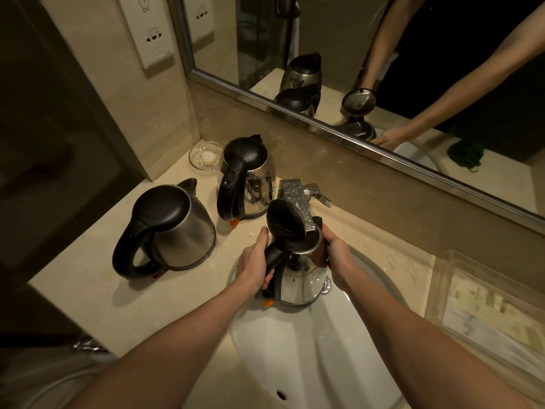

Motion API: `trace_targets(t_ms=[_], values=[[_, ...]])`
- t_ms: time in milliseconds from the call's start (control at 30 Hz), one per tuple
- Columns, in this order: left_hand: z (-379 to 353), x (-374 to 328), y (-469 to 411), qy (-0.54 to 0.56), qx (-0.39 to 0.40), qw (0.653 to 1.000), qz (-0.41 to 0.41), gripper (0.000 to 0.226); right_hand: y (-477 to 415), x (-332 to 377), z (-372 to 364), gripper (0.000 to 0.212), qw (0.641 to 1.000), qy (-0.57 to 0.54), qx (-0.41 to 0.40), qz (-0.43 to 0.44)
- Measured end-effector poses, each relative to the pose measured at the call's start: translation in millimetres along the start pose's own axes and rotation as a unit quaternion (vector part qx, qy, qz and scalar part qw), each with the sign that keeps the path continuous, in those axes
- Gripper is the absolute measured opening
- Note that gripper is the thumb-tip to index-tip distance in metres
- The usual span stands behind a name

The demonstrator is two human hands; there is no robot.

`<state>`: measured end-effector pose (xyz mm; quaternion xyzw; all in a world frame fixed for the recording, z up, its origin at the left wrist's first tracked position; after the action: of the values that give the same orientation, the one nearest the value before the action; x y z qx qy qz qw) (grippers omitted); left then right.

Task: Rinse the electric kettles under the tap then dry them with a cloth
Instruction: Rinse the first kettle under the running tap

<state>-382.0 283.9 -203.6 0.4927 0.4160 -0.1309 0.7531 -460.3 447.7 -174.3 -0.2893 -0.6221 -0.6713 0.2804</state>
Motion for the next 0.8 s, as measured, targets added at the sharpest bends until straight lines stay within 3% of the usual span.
trace_targets(t_ms=[467,800], values=[[3.3,-0.3,1.9,-0.004,-0.006,1.0,0.002,0.073,5.5,0.1,-1.0,0.031,1.0,0.002,-0.007,-0.002],[4.7,1.7,1.2,-0.01,-0.005,1.0,-0.003,0.075,10.3,2.2,-3.3,0.037,1.0,0.003,0.005,0.006]])
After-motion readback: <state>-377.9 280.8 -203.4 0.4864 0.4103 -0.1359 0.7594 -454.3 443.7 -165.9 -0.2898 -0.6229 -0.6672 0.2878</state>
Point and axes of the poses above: each hand's wrist, its own y-axis away from the middle knuckle, its own z-axis out of the back of the hand, x = y × z, the point moved 7 cm from there along -y, towards the middle knuckle, and after that the axes turned 10 degrees about -x, right-handed, at the moved point
